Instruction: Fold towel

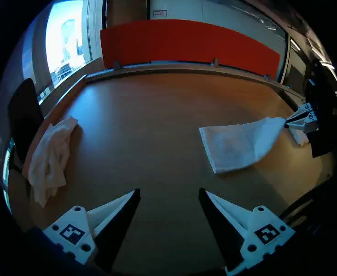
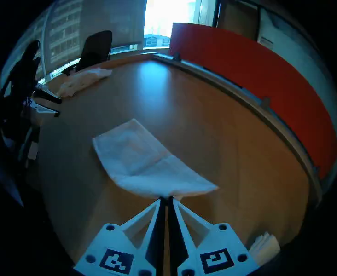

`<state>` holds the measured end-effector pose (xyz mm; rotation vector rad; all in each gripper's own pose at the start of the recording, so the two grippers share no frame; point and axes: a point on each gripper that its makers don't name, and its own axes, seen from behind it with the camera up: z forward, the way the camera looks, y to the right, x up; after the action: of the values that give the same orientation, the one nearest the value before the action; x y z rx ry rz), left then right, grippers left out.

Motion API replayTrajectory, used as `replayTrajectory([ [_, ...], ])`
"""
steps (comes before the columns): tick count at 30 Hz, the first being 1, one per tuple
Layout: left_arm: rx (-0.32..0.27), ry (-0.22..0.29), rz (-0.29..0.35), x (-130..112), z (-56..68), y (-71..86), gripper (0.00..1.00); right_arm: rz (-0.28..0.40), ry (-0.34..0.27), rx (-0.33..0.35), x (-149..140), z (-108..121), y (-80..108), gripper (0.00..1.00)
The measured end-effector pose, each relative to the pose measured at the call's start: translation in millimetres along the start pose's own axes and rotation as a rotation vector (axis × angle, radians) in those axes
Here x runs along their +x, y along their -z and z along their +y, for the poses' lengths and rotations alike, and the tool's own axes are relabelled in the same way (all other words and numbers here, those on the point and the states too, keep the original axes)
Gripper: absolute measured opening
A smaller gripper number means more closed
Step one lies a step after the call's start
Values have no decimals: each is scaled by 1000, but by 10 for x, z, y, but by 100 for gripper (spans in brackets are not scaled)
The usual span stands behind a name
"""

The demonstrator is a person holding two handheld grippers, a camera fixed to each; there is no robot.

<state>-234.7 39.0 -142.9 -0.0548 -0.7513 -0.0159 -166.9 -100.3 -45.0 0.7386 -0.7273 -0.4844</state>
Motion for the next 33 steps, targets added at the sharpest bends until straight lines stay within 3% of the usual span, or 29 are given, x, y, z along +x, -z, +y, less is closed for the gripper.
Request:
replayTrajectory([
  [17,6,20,5,-78,-10,138,94,71,135,103,729,-374,-304,3],
  [33,28,30,-3,-160,-83,195,94,78,188,250,1012,-1091,-844,3],
])
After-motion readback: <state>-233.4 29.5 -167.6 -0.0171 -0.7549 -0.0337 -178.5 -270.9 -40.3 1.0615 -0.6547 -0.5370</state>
